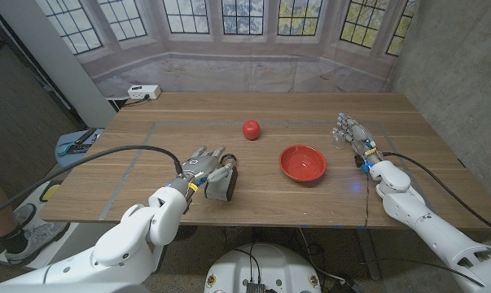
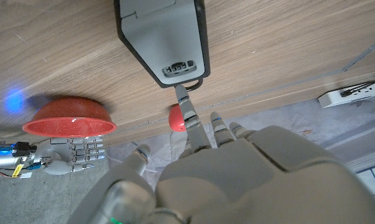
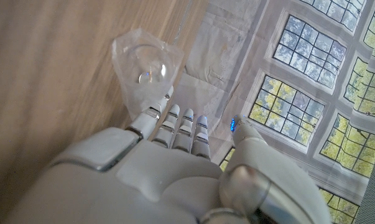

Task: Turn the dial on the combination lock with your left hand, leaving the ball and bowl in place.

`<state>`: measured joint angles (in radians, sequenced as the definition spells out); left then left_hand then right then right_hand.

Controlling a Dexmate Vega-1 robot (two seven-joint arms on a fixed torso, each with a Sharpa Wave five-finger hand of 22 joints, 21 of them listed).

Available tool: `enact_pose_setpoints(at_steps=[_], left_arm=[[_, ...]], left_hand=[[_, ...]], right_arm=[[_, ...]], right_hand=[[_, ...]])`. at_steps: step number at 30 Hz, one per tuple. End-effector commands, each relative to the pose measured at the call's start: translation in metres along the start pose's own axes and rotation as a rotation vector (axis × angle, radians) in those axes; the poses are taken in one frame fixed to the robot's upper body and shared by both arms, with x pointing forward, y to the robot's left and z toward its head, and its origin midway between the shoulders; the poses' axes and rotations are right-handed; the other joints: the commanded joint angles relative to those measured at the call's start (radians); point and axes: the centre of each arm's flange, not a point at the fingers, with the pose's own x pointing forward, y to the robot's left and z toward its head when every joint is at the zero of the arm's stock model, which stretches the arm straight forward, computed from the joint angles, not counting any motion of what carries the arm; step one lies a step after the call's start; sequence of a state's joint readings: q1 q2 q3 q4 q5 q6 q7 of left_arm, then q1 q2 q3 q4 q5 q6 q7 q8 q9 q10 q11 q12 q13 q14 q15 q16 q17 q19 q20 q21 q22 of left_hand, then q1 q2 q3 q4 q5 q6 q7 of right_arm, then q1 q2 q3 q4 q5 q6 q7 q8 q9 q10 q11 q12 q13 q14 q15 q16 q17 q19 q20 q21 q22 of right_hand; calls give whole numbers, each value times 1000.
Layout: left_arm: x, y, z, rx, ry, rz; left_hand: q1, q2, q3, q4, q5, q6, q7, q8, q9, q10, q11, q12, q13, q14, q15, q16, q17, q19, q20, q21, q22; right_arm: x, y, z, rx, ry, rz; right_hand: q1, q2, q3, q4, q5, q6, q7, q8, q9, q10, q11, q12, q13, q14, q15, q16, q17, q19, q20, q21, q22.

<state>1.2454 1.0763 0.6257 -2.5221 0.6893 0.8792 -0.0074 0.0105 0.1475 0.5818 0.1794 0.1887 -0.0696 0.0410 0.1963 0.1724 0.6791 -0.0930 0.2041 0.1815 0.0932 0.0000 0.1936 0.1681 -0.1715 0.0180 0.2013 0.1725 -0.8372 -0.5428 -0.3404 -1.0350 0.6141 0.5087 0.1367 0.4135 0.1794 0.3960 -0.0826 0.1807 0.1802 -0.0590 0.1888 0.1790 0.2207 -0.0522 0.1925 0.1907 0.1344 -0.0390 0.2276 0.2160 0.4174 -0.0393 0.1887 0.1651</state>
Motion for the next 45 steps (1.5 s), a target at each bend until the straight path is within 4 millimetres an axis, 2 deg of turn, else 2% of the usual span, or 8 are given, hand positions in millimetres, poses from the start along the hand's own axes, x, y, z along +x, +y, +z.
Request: enact_pose_setpoints(at_steps=[1, 15, 31, 45], left_arm=[[11, -1, -2, 0, -5, -24], [16, -1, 0, -3, -8, -31], [17, -7, 0, -21, 2, -42], [18, -11, -1, -33, 4, -48]], left_hand=[[4, 7, 2, -5, 4, 1, 0, -3, 2, 7, 0, 4, 3, 9, 0, -2, 1, -24, 8, 0, 3], [4, 6, 2, -5, 4, 1, -2, -6, 2, 11, 1, 2, 4, 11, 0, -3, 1, -22, 9, 0, 3], [3, 6, 2, -5, 4, 0, -3, -8, 3, 18, -2, 0, 4, 14, -1, -4, 1, -20, 9, -1, 3], [3, 7, 2, -4, 4, -1, -3, -10, 3, 21, -3, -2, 4, 15, -3, -5, 1, -19, 8, -1, 3]], right_arm=[[5, -1, -3, 3, 11, -1], [4, -5, -5, 9, 8, -6], [8, -1, 19, -9, -47, 25], [9, 3, 27, -26, -61, 36]], right_hand=[[8, -1, 4, 3, -3, -1, 0, 1, 4, 2, 2, 4, 3, 0, -57, 3, 4, 6, -54, 5, 5], [7, -1, 3, 4, -3, -2, -1, 1, 4, 0, 1, 3, 3, 0, -57, 4, 4, 6, -54, 4, 5], [5, -1, 3, 5, -3, -1, 1, 1, 4, 0, 2, 4, 3, 0, -57, 4, 5, 7, -53, 5, 5], [5, -1, 3, 5, -3, -2, 0, 1, 4, 0, 1, 4, 3, -2, -58, 3, 5, 6, -52, 4, 5]])
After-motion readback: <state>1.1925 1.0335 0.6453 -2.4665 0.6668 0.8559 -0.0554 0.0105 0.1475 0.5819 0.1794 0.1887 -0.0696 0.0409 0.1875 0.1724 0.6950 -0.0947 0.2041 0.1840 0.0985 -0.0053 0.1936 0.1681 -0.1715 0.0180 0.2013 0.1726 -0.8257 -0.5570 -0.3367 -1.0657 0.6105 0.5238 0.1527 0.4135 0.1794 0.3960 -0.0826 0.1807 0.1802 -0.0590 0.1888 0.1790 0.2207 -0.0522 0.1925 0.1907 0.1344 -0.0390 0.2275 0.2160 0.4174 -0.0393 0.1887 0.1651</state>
